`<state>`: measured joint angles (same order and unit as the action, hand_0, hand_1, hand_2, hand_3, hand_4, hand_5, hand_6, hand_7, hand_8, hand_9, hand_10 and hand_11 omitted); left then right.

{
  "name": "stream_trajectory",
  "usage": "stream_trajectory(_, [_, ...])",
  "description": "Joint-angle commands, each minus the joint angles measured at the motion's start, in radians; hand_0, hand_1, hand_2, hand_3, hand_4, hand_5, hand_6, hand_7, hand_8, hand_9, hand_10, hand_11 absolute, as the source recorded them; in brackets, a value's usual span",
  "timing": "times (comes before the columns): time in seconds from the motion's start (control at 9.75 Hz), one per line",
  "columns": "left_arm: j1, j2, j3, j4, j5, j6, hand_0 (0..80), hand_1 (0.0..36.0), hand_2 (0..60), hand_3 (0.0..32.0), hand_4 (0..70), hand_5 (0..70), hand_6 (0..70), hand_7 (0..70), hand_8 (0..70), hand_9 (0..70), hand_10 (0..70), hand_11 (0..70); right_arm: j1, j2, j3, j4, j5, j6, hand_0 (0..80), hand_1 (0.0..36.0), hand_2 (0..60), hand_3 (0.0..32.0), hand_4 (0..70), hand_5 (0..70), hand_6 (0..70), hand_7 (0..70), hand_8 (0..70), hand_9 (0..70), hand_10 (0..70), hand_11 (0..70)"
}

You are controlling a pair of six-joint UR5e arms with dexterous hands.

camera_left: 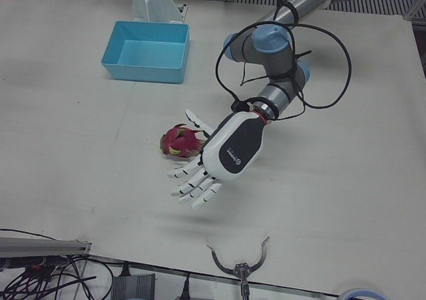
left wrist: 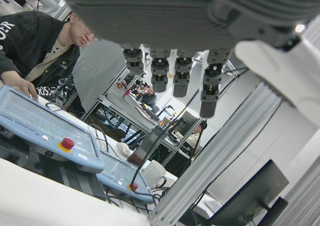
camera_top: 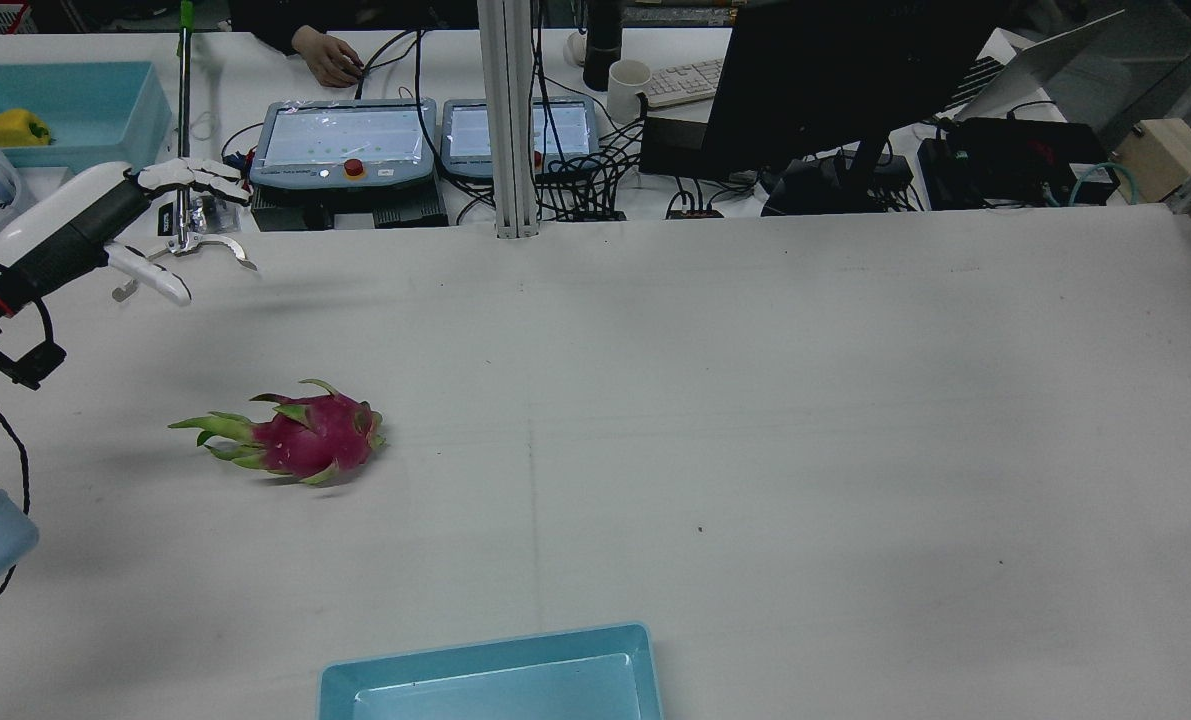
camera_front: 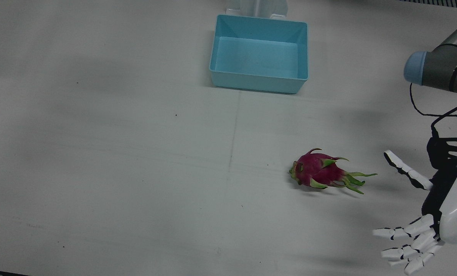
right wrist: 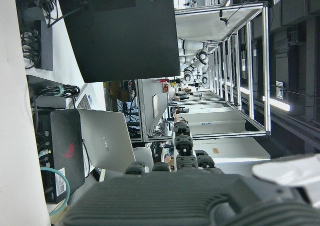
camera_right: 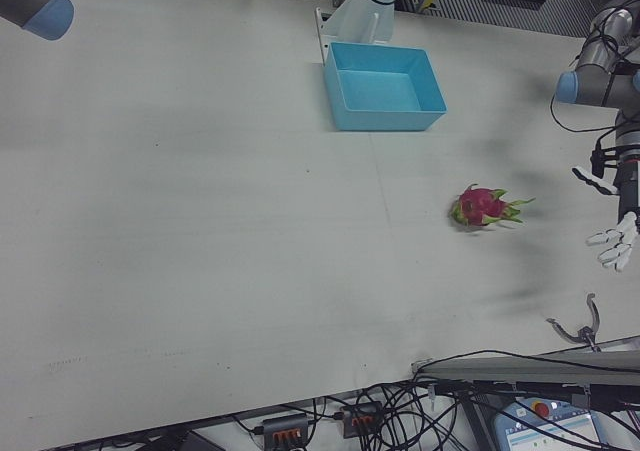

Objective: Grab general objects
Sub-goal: 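Move the left hand down toward the pink dragon fruit, then position the left hand's palm against the dragon fruit's side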

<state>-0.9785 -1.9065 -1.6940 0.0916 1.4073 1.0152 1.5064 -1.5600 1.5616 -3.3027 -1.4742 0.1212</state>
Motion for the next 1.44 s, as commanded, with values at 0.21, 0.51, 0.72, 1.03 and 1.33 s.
stream_trajectory(0.21, [0.230,-0.003,-0.150,0.261,-0.091,0.491,47.3,10.0,3.4,11.0,2.3,12.4,2.2,11.6,13.1,1.6,3.3,5.6,0.000,0.000,0.000,0.000,0.000,0.000,0.0,0.0,0.0,0.0,0.0,0.0,0.0,0.0,0.0,0.0,0.0,0.0])
stream_trajectory(0.51, [0.316,0.003,-0.101,0.239,-0.226,0.559,47.1,10.7,4.7,23.2,0.0,10.8,0.0,10.4,12.3,0.6,2.5,4.6,0.000,0.000,0.000,0.000,0.000,0.000,0.0,0.0,0.0,0.0,0.0,0.0,0.0,0.0,0.0,0.0,0.0,0.0])
stream_trajectory(0.72, [0.316,0.003,-0.064,0.228,-0.226,0.600,45.2,8.6,6.4,22.6,0.0,8.5,0.0,8.5,13.0,0.9,2.8,4.7,0.000,0.000,0.000,0.000,0.000,0.000,0.0,0.0,0.0,0.0,0.0,0.0,0.0,0.0,0.0,0.0,0.0,0.0])
stream_trajectory(1.03, [0.311,0.003,-0.039,0.241,-0.226,0.657,43.2,7.9,6.8,31.8,0.0,9.7,0.0,6.4,11.9,0.0,2.8,4.5,0.000,0.000,0.000,0.000,0.000,0.000,0.0,0.0,0.0,0.0,0.0,0.0,0.0,0.0,0.0,0.0,0.0,0.0])
stream_trajectory(1.33, [0.316,0.004,-0.036,0.255,-0.226,0.692,43.0,8.2,8.0,32.0,0.0,9.6,0.0,5.6,12.1,0.0,2.2,3.8,0.000,0.000,0.000,0.000,0.000,0.000,0.0,0.0,0.0,0.0,0.0,0.0,0.0,0.0,0.0,0.0,0.0,0.0])
